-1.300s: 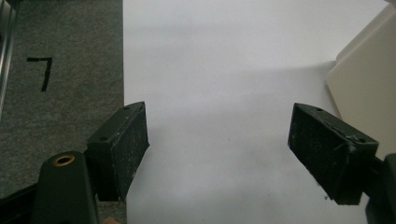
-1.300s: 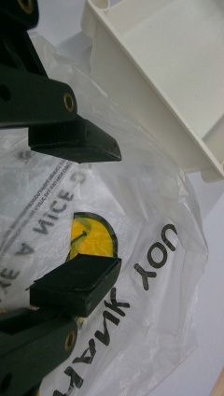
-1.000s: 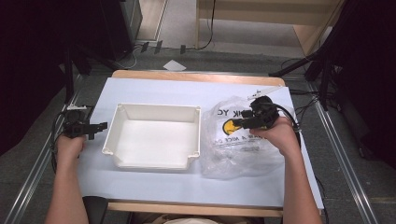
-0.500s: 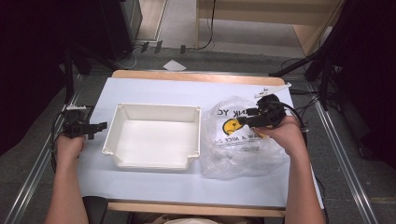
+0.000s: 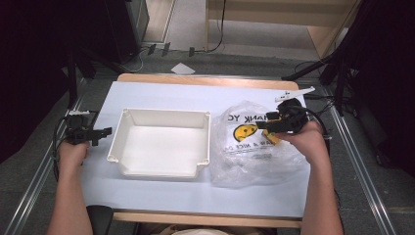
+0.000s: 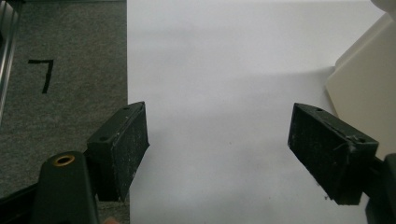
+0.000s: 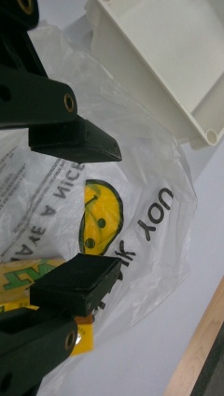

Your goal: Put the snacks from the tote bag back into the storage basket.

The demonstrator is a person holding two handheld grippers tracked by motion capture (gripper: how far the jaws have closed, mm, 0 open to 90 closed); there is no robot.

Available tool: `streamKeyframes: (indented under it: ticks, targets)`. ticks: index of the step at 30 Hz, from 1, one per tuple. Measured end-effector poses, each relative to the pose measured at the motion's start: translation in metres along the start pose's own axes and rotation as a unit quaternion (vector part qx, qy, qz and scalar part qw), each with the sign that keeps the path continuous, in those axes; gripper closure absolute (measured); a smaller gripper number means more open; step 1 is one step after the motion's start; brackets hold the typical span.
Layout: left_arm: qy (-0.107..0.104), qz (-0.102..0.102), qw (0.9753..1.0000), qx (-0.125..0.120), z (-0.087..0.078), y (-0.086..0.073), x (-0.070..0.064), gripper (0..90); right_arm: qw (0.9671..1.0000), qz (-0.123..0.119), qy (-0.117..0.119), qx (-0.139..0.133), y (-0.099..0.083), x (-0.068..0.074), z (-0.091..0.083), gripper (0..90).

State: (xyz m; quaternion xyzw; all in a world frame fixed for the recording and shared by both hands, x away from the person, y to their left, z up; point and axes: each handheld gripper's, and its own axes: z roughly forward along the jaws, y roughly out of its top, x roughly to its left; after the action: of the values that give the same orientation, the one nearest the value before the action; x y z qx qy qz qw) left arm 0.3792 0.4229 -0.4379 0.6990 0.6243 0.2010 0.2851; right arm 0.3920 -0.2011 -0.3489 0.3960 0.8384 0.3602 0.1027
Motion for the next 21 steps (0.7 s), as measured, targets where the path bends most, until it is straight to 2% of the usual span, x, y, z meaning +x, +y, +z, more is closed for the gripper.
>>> streamKeyframes:
  ticks: [4, 12, 17, 18, 21]
  targets:
    - [0.000, -0.001, 1.0000, 0.001, 0.001, 0.001, 0.000, 21.5, 0.9999, 0.011, -0.005, -0.005, -0.004, -0.006, -0.008, 43.6]
    - [-0.002, 0.003, 1.0000, 0.003, 0.002, 0.002, -0.002, 21.5, 0.9996, 0.017, -0.019, -0.011, -0.010, -0.014, -0.018, 43.1]
    - [-0.003, 0.002, 1.0000, 0.002, 0.002, 0.002, -0.002, 21.5, 0.9992, 0.025, -0.029, -0.014, -0.015, -0.021, -0.019, 41.5]
    - [-0.002, 0.002, 1.0000, 0.002, 0.002, 0.002, -0.001, 21.5, 0.9988, 0.034, -0.033, -0.010, -0.016, -0.023, -0.018, 40.4]
    - [-0.004, 0.000, 1.0000, 0.000, 0.002, 0.002, -0.001, 21.5, 0.9988, 0.031, -0.035, -0.010, -0.016, -0.025, -0.016, 39.7]
